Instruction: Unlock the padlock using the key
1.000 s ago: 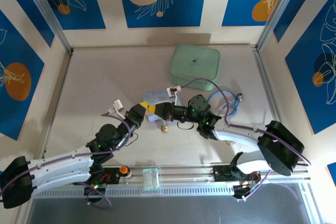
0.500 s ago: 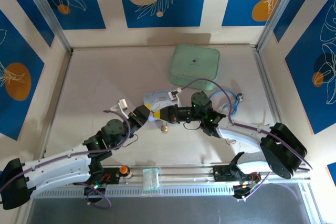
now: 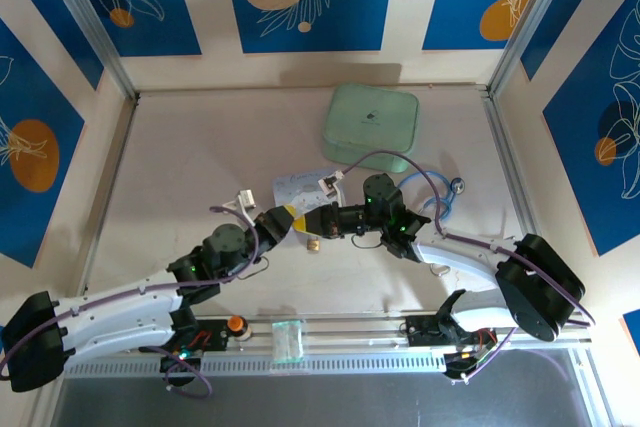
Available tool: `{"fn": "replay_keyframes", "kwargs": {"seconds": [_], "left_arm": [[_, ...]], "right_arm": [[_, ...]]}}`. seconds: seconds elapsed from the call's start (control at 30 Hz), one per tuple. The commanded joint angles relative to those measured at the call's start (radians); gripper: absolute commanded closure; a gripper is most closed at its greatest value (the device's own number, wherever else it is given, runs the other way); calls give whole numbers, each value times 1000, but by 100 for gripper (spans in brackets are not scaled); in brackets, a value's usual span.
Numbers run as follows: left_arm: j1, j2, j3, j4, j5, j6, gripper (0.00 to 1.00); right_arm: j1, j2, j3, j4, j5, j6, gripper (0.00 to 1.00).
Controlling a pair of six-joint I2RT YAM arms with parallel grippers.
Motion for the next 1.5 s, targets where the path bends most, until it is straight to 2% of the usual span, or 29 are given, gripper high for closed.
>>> {"fn": "replay_keyframes", "kwargs": {"seconds": [0.0, 0.1, 0.3, 0.33, 0.4, 0.47, 0.57, 0.63, 0.73, 0.93, 1.07, 1.2, 1.47], "left_arm": [[5, -2, 26, 24, 42, -8, 88], [5, -7, 26, 28, 47, -18, 100], [5, -1, 35, 27, 67, -23, 100], [5, 0, 37, 22, 66, -28, 100], [6, 0, 39, 15, 57, -34, 100], [5, -6, 40, 0, 29, -42, 100], [5, -17, 48, -40, -43, -61, 100], [5, -15, 44, -20, -85, -75, 100], [4, -2, 30, 55, -137, -95, 100], [3, 9, 43, 82, -192, -78, 100], [3, 13, 39, 101, -194, -78, 100], [3, 8, 44, 97, -190, -73, 100], [3, 8, 42, 114, -190, -69, 100]], "right_arm": [[-7, -26, -10, 27, -15, -10, 100], [-19, -28, -19, 36, -6, -1, 100], [-27, -30, -11, 44, -13, 7, 100], [-30, -34, -4, 28, -18, 5, 97], [-31, -49, -12, 12, 10, 8, 68], [-31, -66, -33, 28, 50, 27, 49], [-19, -79, -84, 112, 139, 117, 41], [7, -81, -101, 161, 213, 162, 42], [56, -80, -96, 141, 328, 223, 44], [108, -55, -86, 214, 437, 295, 52], [112, -36, -74, 241, 446, 317, 56], [115, 6, -67, 240, 439, 329, 55], [123, 98, -73, 423, 424, 368, 58]]}}
